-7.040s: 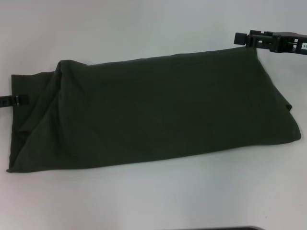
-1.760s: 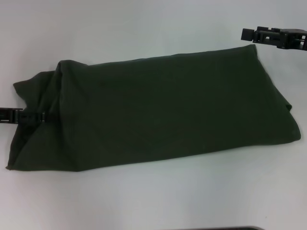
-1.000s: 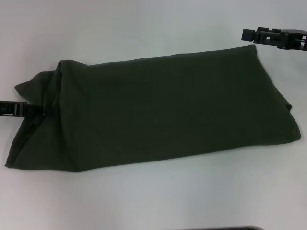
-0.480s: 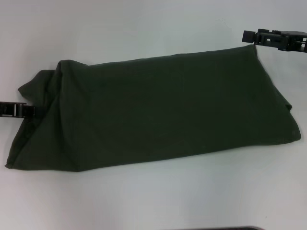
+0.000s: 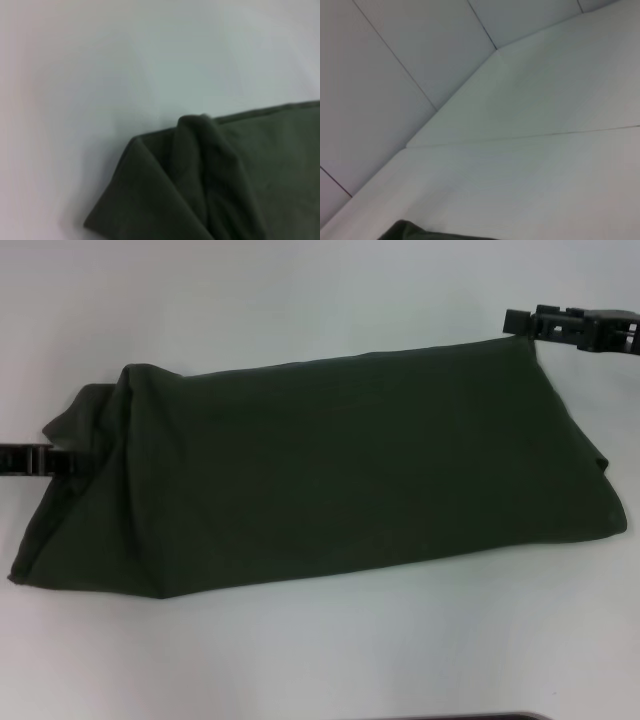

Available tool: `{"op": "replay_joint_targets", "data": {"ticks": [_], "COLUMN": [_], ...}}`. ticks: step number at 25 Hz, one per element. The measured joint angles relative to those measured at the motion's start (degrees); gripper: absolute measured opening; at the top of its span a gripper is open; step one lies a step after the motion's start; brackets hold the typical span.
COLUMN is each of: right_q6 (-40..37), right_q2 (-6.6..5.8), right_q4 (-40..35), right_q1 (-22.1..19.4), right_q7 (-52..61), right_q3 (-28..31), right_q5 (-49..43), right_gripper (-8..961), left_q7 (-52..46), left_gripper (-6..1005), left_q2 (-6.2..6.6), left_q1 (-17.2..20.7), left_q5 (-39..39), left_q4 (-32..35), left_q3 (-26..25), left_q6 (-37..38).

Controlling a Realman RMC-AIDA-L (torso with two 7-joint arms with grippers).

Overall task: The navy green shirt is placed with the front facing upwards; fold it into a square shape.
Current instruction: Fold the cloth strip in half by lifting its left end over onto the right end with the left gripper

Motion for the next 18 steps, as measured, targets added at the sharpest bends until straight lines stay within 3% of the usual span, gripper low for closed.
{"op": "replay_joint_targets", "data": {"ticks": [9,18], "right_q6": [0.84,3.35], "right_q2": [1.85,5.04], "right_q4": [0.10,0.09], "right_q1": [-0.40,1.57], "right_q7": [-2.18,-2.59], "right_q3": [-2.23,-9.26], "right_q5": [-1.04,-3.21], "right_gripper": [734,723], "left_q7": [0.65,1.83], "left_gripper": [28,38], "left_q2": [-0.18,-0.22], "left_q1": [0.63,0.81], "left_q5": [-4.67,-8.62], "left_q4": [3.33,3.61], "left_q3": [-4.21,-4.72], "left_q6": [6.99,10.74]}}
